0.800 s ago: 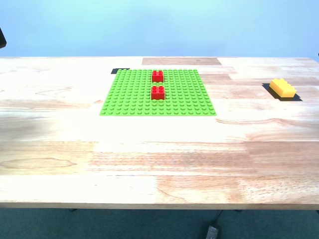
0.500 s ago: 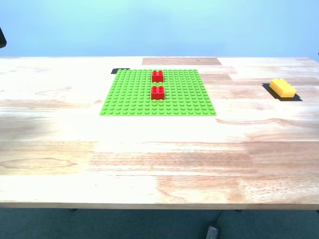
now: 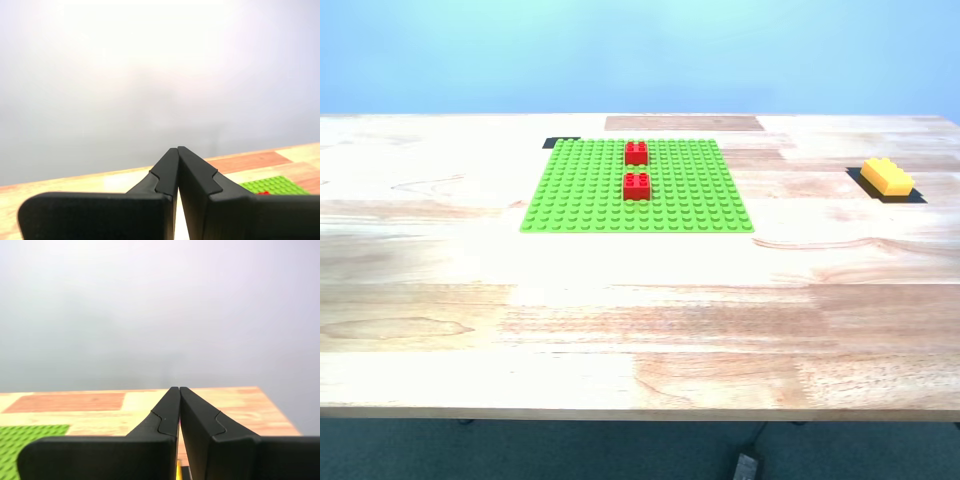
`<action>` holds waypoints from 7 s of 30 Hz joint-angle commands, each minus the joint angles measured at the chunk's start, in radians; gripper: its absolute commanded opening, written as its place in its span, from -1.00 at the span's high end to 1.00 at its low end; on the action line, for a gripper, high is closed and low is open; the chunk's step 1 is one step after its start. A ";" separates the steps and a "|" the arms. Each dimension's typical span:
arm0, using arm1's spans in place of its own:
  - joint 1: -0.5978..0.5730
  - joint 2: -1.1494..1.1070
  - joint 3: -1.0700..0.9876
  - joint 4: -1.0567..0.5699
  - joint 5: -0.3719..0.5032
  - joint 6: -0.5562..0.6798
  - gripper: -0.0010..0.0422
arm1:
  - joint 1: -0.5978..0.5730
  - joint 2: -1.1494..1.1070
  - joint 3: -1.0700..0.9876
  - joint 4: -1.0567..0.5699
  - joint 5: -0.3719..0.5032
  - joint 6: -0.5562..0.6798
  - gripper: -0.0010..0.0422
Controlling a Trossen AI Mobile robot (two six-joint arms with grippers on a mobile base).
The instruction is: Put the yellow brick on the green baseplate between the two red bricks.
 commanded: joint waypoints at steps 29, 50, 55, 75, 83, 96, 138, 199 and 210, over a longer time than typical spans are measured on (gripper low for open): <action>0.000 0.750 0.803 -0.724 0.359 0.378 0.96 | -0.019 0.958 0.892 -0.838 -0.038 -0.061 0.37; 0.000 0.738 0.803 -0.693 0.359 0.378 0.96 | -0.034 1.392 0.904 -0.679 -0.040 -0.084 -0.67; 0.000 0.738 0.803 -0.693 0.359 0.378 0.96 | -0.034 1.474 0.904 -0.639 -0.047 -0.084 -0.67; -0.001 0.735 0.803 -0.695 0.359 0.378 0.96 | -0.017 1.699 0.903 -0.539 -0.079 -0.078 -0.64; -0.001 0.733 0.793 -0.694 0.360 0.378 0.96 | -0.017 1.723 0.903 -0.534 -0.061 -0.080 -0.12; -0.001 0.706 0.766 -0.687 0.360 0.378 0.96 | -0.015 1.697 0.903 -0.532 -0.062 -0.110 0.86; -0.002 0.669 0.756 -0.698 0.358 0.378 0.96 | 0.656 1.999 1.667 -0.931 -0.160 -0.802 0.81; -0.002 0.653 0.756 -0.680 0.359 0.378 0.96 | 0.697 2.117 1.576 -0.700 -0.080 -0.870 -0.01; -0.002 0.653 0.754 -0.681 0.359 0.378 0.96 | 0.697 2.046 1.577 -0.716 -0.082 -0.842 -0.01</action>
